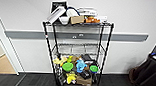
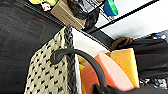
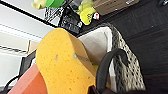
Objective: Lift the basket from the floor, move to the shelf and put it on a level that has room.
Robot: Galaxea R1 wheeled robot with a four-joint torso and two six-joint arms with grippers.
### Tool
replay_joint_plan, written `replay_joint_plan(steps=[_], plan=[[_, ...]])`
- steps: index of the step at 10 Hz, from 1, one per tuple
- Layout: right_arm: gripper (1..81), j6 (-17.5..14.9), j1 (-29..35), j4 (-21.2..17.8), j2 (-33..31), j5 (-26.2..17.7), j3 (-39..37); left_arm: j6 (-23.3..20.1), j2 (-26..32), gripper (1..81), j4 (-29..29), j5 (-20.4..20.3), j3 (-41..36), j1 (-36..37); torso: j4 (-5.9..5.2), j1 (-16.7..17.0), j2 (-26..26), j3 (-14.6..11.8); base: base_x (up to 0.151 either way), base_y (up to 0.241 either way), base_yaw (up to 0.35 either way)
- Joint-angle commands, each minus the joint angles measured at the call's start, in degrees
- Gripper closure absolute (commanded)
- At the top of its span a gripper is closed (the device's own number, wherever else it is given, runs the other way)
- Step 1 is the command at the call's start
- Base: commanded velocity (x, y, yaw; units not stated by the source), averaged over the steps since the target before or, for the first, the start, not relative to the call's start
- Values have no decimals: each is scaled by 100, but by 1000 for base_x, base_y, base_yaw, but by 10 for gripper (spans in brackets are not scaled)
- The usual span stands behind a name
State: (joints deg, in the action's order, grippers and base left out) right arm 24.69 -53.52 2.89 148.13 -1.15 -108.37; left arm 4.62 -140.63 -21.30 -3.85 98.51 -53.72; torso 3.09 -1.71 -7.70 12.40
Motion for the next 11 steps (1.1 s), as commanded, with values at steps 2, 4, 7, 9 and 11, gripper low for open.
replay_joint_plan(steps=[2,4,7,9,11], plan=[[811,19,513,27,-342,44,819,30,61,811,275,-63,-376,411,0,0,0,0,135,0,0],[811,19,390,27,-395,106,854,21,70,811,302,-89,-420,314,0,0,0,0,135,0,0],[811,19,310,27,-413,176,942,21,70,811,371,-98,-438,217,0,0,0,0,134,0,0],[811,19,354,27,-404,176,925,21,78,811,381,-193,-438,147,0,2,0,0,134,0,0],[811,19,389,27,-387,167,933,21,96,811,389,-300,-447,68,0,2,0,0,134,0,0]])
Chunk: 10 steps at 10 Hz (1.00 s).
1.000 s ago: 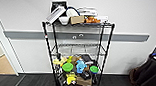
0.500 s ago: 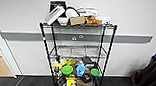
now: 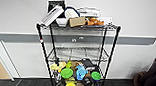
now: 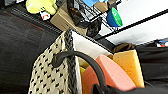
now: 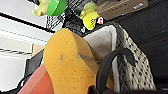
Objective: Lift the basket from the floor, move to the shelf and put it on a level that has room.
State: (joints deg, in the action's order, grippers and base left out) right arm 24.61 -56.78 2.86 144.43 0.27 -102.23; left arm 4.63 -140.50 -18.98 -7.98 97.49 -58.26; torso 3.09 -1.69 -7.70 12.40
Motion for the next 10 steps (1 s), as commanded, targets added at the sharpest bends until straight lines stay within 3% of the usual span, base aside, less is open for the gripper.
replay_joint_plan(steps=[1,10], plan=[[811,26,716,30,-8,35,319,29,91,811,184,104,-362,521,0,0,0,0,134,0,0],[811,26,707,30,27,35,275,29,83,811,228,104,-379,521,0,0,0,0,134,0,0]])
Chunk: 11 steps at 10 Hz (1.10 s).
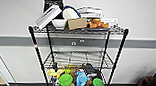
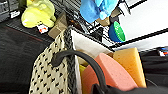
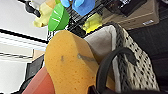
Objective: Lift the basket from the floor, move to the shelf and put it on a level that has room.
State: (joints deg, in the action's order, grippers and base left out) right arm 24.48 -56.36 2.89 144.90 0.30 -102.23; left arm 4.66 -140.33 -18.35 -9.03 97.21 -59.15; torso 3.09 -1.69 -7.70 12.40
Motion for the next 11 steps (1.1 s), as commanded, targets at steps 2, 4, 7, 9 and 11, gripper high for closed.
replay_joint_plan(steps=[2,4,7,9,11], plan=[[811,48,673,27,-11,31,275,27,74,811,165,218,-343,610,0,0,0,0,125,0,0],[811,48,665,27,-11,31,257,27,66,811,174,218,-343,610,0,2,0,0,125,0,0],[811,48,673,27,-11,31,257,27,74,811,165,218,-343,611,0,-2,0,0,115,0,0],[811,48,673,19,-20,31,257,27,74,811,165,218,-351,610,0,0,0,0,94,0,0],[811,48,673,27,-20,31,257,27,66,811,165,218,-334,610,0,-2,0,0,39,0,0]])
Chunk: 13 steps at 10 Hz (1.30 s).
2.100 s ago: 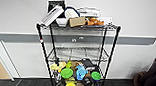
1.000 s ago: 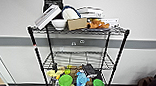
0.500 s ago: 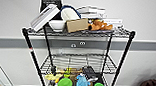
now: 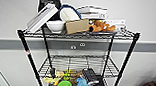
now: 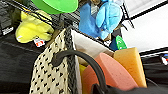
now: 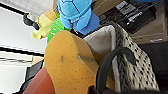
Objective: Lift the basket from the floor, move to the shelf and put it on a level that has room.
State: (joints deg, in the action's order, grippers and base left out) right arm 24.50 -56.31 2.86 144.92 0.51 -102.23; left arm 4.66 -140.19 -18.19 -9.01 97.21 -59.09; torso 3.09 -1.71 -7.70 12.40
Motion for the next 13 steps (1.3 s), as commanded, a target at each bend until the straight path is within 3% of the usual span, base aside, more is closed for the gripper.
replay_joint_plan(steps=[1,5,13], plan=[[811,37,668,22,-22,10,257,27,60,811,149,224,-325,604,0,0,0,0,0,0,0],[811,37,765,30,-180,10,547,27,210,811,158,207,-536,613,0,2,0,0,0,0,0],[811,90,1354,21,-1226,-60,2331,35,1283,811,536,31,-2329,991,0,0,0,0,0,0,0]])
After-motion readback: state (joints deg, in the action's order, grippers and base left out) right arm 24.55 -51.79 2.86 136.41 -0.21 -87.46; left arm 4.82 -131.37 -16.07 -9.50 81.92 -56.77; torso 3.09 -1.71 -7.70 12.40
